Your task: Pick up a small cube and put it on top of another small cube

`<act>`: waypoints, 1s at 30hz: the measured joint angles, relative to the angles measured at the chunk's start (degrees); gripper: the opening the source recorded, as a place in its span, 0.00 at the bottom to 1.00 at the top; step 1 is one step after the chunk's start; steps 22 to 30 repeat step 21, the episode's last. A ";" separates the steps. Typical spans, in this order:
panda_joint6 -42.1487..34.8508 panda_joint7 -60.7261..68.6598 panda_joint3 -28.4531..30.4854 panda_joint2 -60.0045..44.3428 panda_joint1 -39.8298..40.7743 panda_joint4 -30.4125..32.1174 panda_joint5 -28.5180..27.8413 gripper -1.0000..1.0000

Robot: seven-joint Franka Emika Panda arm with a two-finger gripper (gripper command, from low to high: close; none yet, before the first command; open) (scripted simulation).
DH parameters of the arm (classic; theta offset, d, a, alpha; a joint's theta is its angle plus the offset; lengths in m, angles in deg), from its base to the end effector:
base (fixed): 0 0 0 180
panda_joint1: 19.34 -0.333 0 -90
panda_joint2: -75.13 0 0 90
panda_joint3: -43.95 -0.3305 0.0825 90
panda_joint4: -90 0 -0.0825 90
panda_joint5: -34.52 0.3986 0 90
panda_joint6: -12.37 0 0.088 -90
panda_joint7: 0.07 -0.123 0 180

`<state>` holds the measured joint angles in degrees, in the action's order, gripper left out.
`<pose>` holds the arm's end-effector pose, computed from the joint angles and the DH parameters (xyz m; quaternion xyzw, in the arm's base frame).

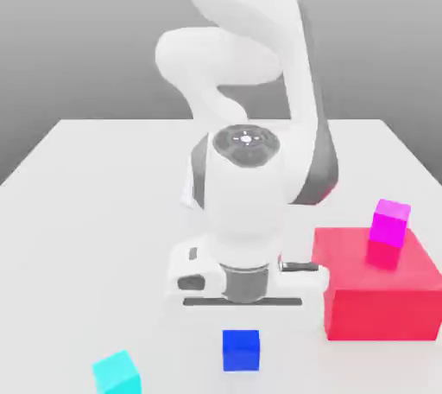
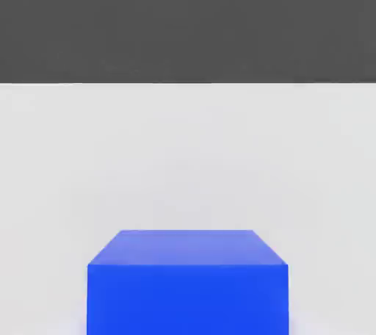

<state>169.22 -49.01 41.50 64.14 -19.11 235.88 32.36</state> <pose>0.4640 0.0201 0.1846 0.9246 -0.3809 0.0014 0.0030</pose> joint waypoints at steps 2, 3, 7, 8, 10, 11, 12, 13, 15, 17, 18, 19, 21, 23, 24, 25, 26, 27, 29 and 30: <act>-0.72 0.74 0.30 4.14 0.44 3.42 -0.26 0.00; -1.01 1.20 0.43 6.21 0.76 5.20 -0.30 0.00; -2.12 3.67 0.90 14.52 1.81 12.38 0.39 0.00; -2.38 4.39 1.19 16.59 1.72 14.18 0.72 0.00; -2.92 5.93 1.79 20.67 1.57 17.74 1.53 0.00; -2.71 6.57 2.08 21.89 1.46 19.16 1.89 0.00; -1.63 6.91 2.23 21.47 1.40 19.83 2.09 0.00; -0.10 7.08 2.29 20.23 1.38 20.11 2.20 0.00; 3.52 7.21 2.37 16.71 1.32 20.21 2.28 0.00; 7.39 7.20 2.46 12.72 1.25 20.09 2.25 0.00; 9.35 7.14 2.18 10.67 1.54 20.01 2.16 0.00; 10.75 7.09 2.15 9.22 1.60 19.95 2.09 1.00; 10.75 7.08 2.14 9.22 1.74 19.95 2.09 1.00; 10.75 7.08 2.14 9.22 1.74 19.95 2.09 1.00; 10.75 7.08 2.14 9.22 1.74 19.95 2.09 1.00; 10.75 7.08 2.14 9.22 1.74 19.95 2.09 1.00; 10.75 7.08 2.14 9.22 1.74 19.95 2.09 1.00; 10.75 7.08 2.14 9.22 1.74 19.95 2.09 1.00; 10.75 7.08 2.14 9.22 1.74 19.95 2.09 1.00; 10.75 7.08 2.14 9.22 1.74 19.95 2.09 1.00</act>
